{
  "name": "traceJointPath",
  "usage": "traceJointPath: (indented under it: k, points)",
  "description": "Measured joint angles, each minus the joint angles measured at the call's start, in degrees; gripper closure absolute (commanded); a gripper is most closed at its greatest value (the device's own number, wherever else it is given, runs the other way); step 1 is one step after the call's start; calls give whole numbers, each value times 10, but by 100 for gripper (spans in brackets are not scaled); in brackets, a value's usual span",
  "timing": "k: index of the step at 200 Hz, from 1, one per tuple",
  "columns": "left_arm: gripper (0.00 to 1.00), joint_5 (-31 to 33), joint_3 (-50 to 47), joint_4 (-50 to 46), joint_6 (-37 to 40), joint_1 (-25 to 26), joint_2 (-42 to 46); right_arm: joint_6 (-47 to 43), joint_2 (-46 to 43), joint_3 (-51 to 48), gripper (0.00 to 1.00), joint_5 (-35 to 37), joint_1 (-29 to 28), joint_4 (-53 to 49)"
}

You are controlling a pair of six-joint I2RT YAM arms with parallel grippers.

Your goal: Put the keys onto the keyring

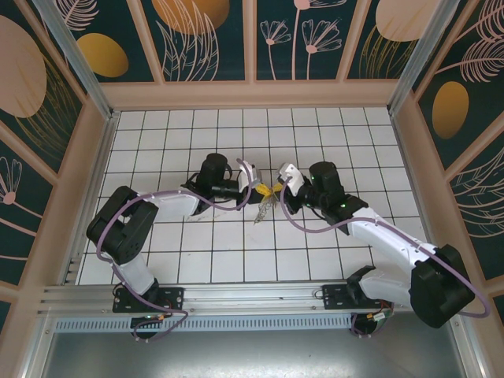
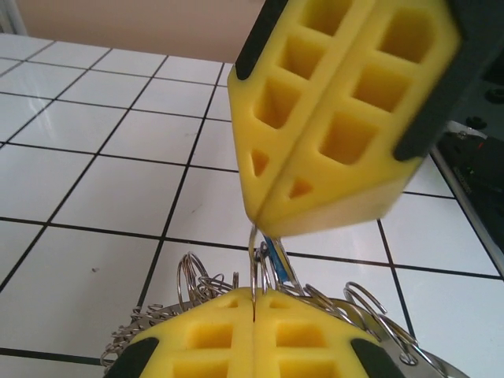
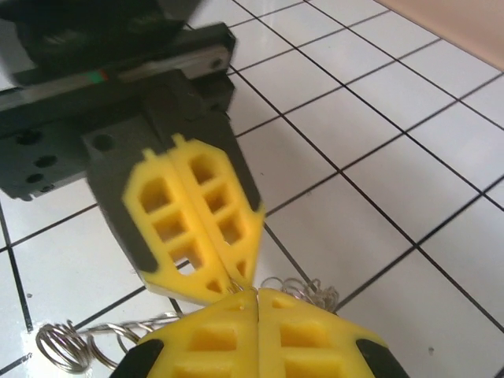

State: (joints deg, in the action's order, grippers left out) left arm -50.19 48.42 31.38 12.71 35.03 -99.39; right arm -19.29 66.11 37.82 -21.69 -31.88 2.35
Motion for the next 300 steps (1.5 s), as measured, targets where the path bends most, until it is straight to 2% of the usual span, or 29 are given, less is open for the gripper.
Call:
traceJointPath:
  k: [27, 73, 87, 106, 121, 131, 168, 201, 232, 260, 281, 300]
  points:
    - [100, 0, -21, 56, -31, 2, 0, 36, -2, -16, 100, -25, 24, 3]
    - [100, -3, -29, 92, -54, 1, 0, 62, 8, -17, 97, -53, 40, 11]
    - [100, -3, -31, 99, -58, 1, -2, 64, 16, -16, 88, -54, 42, 13]
    - [100, -11, -33, 114, -64, 1, -7, 66, 20, -16, 86, -49, 47, 9]
    - [100, -21, -33, 125, -66, 1, -8, 63, 20, -16, 77, -38, 56, 6]
    - [100, -26, -33, 130, -66, 1, -8, 61, 19, -16, 75, -33, 63, 3]
    - [100, -38, -33, 130, -65, 1, -8, 16, -9, -13, 75, -35, 68, -9]
    - [100, -42, -33, 123, -53, 1, -7, -72, -26, 17, 80, -96, 68, -44]
    - [100, -49, -33, 98, -41, 1, -3, -130, -20, 45, 77, -134, 51, -83]
    - [100, -51, -33, 90, -37, 1, 9, -146, 3, 44, 84, -128, 26, -90]
    - [100, -53, -33, 81, -38, 1, 11, -140, 19, 26, 85, -117, 21, -72]
    - [100, -53, -34, 73, -37, 1, 11, -128, 18, 5, 80, -121, 22, -49]
